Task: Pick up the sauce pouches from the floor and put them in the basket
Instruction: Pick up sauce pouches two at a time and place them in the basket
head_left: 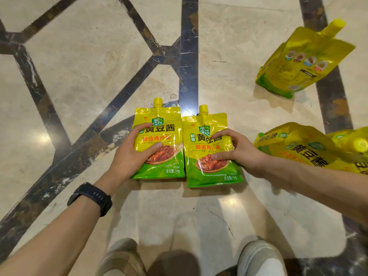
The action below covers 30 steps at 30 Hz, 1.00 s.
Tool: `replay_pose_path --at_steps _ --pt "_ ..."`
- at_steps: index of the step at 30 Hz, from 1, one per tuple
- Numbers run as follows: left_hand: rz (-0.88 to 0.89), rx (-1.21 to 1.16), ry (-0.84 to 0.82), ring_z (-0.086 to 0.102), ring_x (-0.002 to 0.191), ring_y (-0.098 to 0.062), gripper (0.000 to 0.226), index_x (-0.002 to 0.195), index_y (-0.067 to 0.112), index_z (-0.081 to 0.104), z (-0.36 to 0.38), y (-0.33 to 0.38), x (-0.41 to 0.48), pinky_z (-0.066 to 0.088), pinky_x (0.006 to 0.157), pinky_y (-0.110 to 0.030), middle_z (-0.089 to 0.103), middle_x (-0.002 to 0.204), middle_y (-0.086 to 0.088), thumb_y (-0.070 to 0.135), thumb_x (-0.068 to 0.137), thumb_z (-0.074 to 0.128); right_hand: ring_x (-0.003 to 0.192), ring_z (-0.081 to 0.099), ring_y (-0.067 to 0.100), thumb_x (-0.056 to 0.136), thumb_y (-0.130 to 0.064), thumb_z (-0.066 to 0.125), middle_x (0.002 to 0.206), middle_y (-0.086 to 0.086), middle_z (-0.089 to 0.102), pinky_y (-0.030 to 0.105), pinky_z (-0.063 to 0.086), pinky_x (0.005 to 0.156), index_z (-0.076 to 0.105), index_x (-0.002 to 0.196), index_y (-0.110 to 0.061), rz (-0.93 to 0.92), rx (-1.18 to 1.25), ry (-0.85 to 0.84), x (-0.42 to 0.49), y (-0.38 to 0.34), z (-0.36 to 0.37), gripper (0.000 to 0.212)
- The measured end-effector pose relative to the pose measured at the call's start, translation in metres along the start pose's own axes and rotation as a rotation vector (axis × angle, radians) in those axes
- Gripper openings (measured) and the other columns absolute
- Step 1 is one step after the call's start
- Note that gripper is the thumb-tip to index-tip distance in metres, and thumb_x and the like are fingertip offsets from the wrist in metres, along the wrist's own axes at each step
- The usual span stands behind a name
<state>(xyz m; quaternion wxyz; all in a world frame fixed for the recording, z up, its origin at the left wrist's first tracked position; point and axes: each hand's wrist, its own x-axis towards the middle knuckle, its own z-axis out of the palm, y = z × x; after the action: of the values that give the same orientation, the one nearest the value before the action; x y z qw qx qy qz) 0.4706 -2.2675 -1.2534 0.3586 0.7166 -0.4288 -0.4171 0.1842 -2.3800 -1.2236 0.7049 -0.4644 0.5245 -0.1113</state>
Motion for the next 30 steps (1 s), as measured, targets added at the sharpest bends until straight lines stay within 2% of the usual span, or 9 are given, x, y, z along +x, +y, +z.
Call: replay_pose_path --at_steps 4,7,9,13,19,26,30 --pt "0.014 0.02 -0.014 0.06 0.113 -0.003 0.061 0.131 0.042 0.053 -0.002 -0.002 -0.002 0.052 0.098 -0.038 0.058 0.124 0.025 0.057 0.075 0.075 0.1 0.071 0.03 0.07 0.011 0.076 0.119 0.017 0.069 0.042 0.062 0.078 0.063 0.11 -0.015 0.039 0.122 0.019 -0.001 0.003 0.002 0.049" --pt "0.031 0.047 -0.023 0.06 0.116 -0.01 0.067 0.131 0.044 0.053 -0.004 -0.005 -0.003 0.05 0.101 -0.044 0.059 0.127 0.015 0.068 0.072 0.073 0.105 0.07 0.031 0.069 0.006 0.08 0.122 0.016 0.067 0.045 0.06 0.082 0.064 0.112 -0.017 0.02 0.075 0.064 -0.001 0.005 0.005 0.052" --pt "0.026 0.044 -0.025 0.06 0.116 -0.01 0.065 0.131 0.043 0.052 -0.003 -0.004 -0.004 0.05 0.101 -0.044 0.059 0.127 0.015 0.064 0.074 0.074 0.105 0.07 0.03 0.069 0.004 0.082 0.122 0.014 0.067 0.044 0.06 0.083 0.062 0.115 -0.016 0.005 0.032 0.067 -0.001 0.005 0.008 0.054" --pt "0.011 0.023 -0.022 0.062 0.109 -0.004 0.064 0.131 0.042 0.053 -0.002 -0.001 -0.005 0.053 0.097 -0.038 0.058 0.121 0.027 0.057 0.072 0.073 0.099 0.072 0.024 0.066 0.0 0.085 0.117 0.01 0.07 0.036 0.061 0.077 0.058 0.112 -0.019 0.001 0.008 0.057 -0.003 0.003 0.01 0.056" --pt "-0.007 0.026 -0.028 0.06 0.108 0.006 0.062 0.131 0.042 0.053 -0.002 -0.001 -0.005 0.051 0.098 -0.034 0.057 0.12 0.034 0.053 0.074 0.075 0.103 0.071 0.024 0.066 -0.001 0.085 0.119 0.009 0.069 0.042 0.06 0.086 0.057 0.116 -0.017 -0.01 -0.026 0.063 -0.001 0.003 0.009 0.06" --pt "-0.023 0.026 -0.039 0.062 0.11 0.0 0.062 0.13 0.043 0.053 -0.004 0.0 -0.004 0.052 0.098 -0.039 0.059 0.124 0.026 0.054 0.074 0.075 0.105 0.07 0.025 0.07 0.0 0.084 0.119 0.008 0.068 0.045 0.06 0.086 0.054 0.12 -0.013 -0.009 -0.074 0.039 0.0 0.001 0.009 0.06" --pt "-0.044 -0.026 -0.05 0.06 0.118 -0.007 0.059 0.128 0.043 0.056 -0.006 0.002 -0.002 0.052 0.1 -0.043 0.059 0.131 0.016 0.048 0.075 0.081 0.099 0.072 0.025 0.069 0.005 0.082 0.114 0.011 0.071 0.04 0.062 0.079 0.056 0.118 -0.013 -0.002 -0.064 0.03 0.001 -0.008 0.008 0.059"
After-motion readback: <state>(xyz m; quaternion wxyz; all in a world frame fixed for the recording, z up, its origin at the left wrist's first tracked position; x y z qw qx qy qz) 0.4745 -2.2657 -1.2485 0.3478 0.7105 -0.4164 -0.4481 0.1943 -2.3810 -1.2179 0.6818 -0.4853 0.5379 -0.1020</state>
